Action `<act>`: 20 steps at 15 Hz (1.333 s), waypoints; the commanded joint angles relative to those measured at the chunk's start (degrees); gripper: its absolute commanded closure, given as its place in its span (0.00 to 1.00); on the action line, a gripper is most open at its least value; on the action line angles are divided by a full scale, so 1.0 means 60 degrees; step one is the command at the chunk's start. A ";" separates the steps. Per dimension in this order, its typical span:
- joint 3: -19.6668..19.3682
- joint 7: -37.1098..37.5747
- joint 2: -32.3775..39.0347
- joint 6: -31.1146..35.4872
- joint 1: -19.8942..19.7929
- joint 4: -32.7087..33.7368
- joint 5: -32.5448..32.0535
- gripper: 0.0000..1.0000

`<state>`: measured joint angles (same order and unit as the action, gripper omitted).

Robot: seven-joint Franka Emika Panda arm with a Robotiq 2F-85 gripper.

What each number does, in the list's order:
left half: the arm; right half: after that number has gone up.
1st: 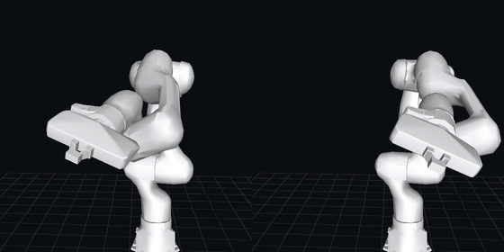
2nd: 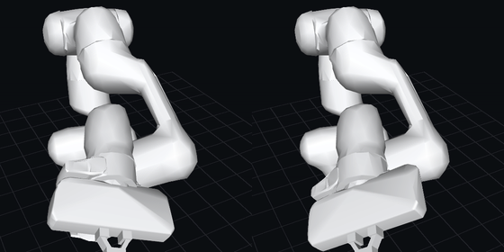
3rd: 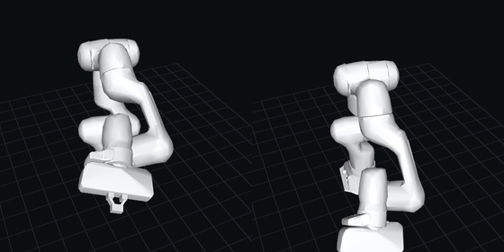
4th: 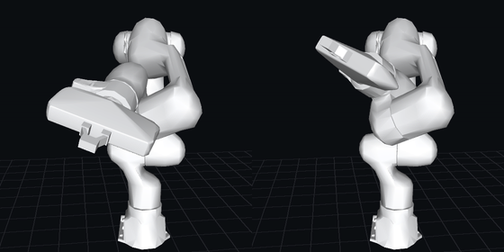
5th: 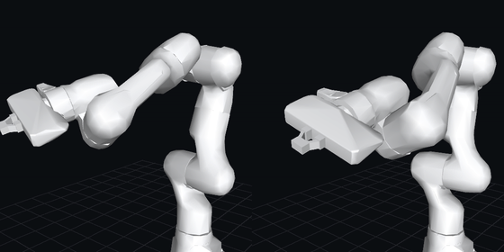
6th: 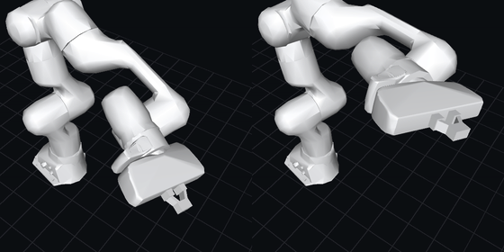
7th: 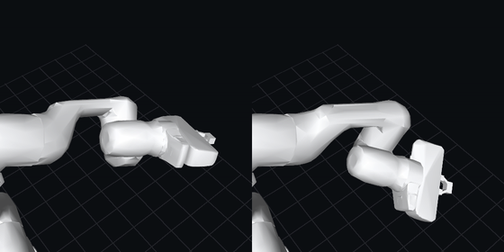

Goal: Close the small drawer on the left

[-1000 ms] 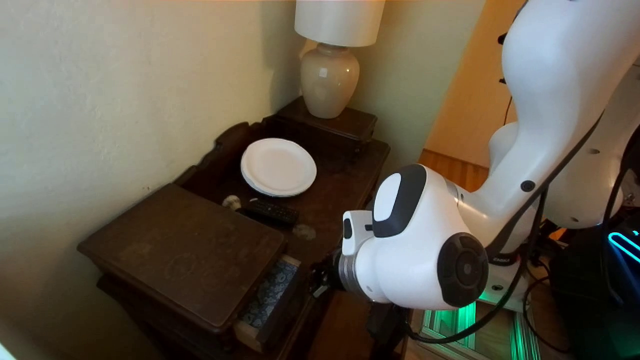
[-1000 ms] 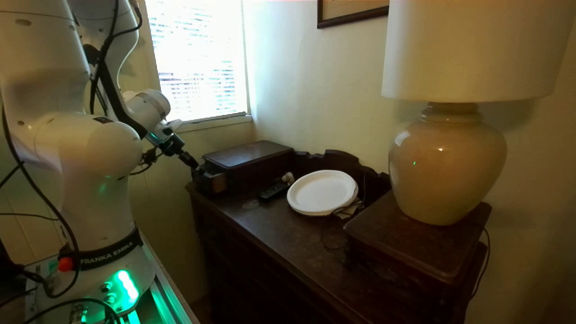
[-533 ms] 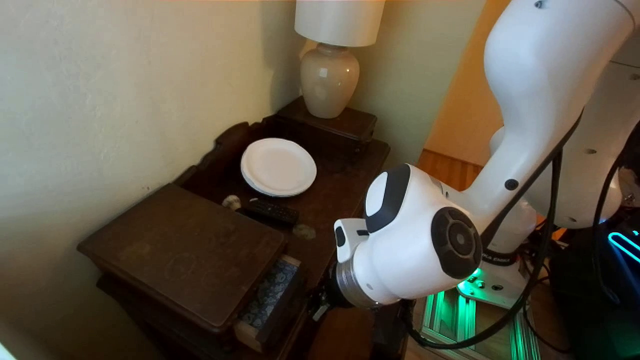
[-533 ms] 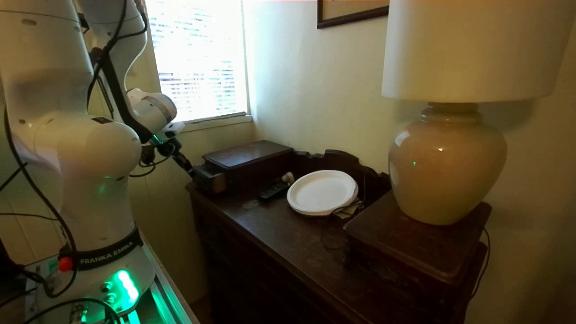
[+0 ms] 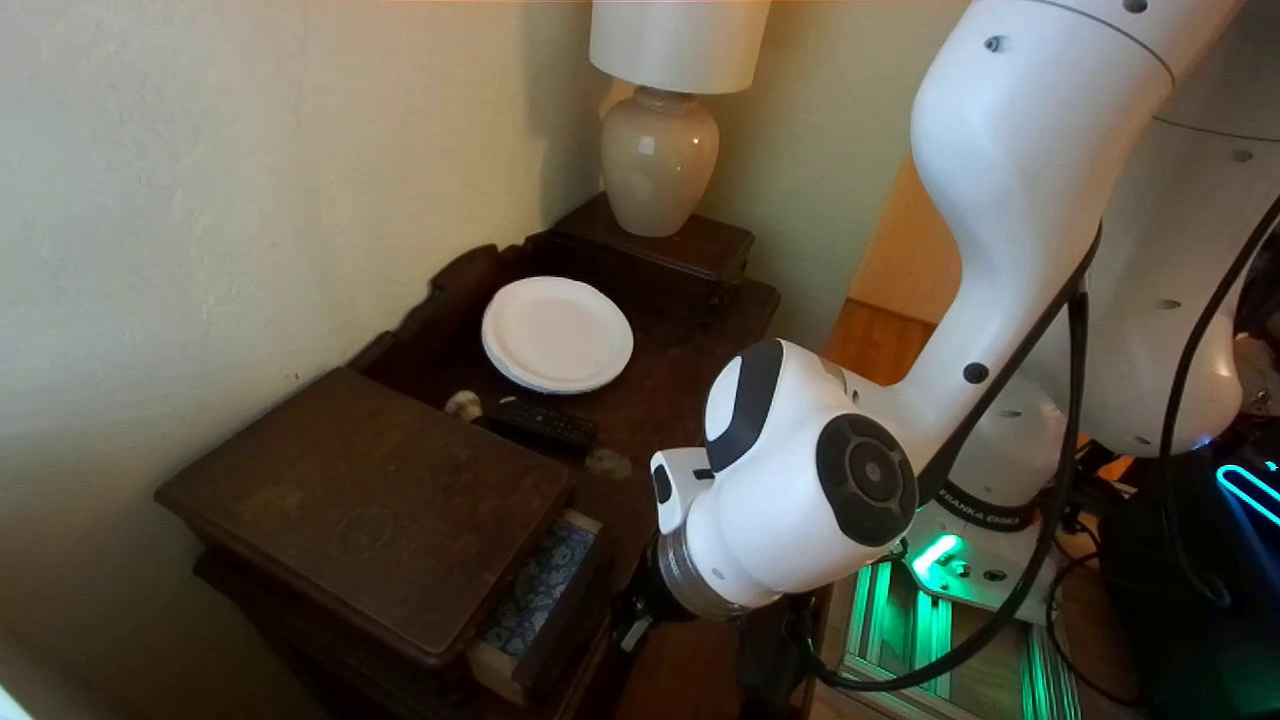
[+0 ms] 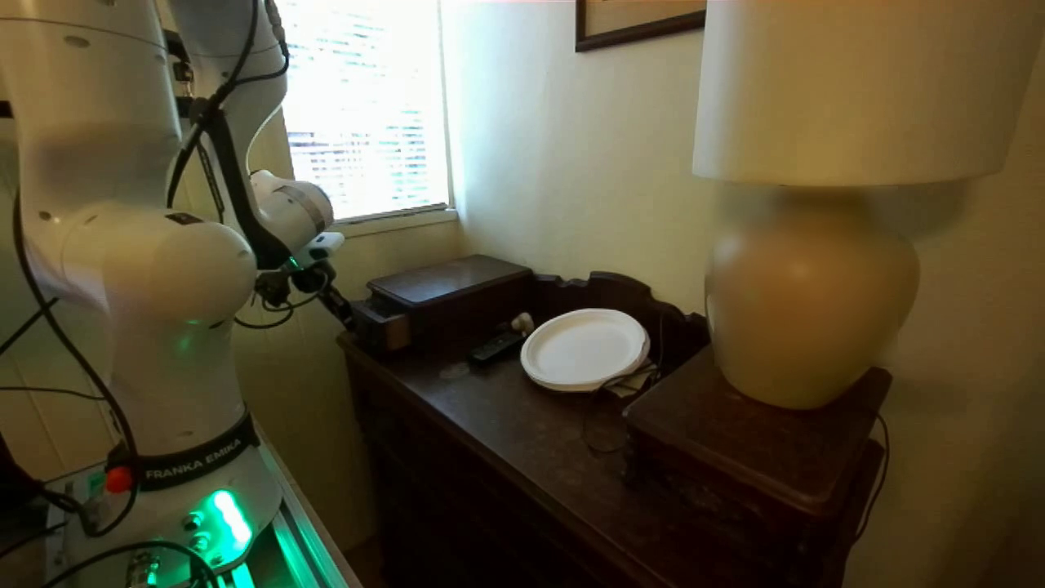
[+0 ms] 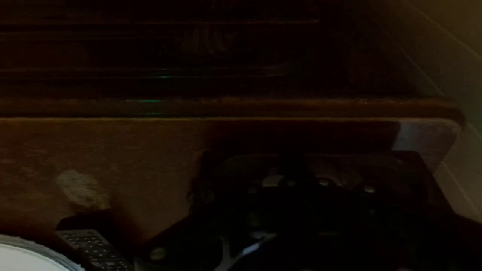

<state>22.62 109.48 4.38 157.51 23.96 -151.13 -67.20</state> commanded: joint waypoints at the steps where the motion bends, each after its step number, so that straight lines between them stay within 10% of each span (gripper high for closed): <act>1: -0.0028 0.0033 0.0003 -0.0007 -0.0001 0.0016 -0.0093 0.96; 20: -0.0688 0.4223 0.1366 -0.0773 -0.0008 0.1190 -0.4788 0.97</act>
<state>19.51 129.53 8.90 155.34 23.96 -146.32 -90.22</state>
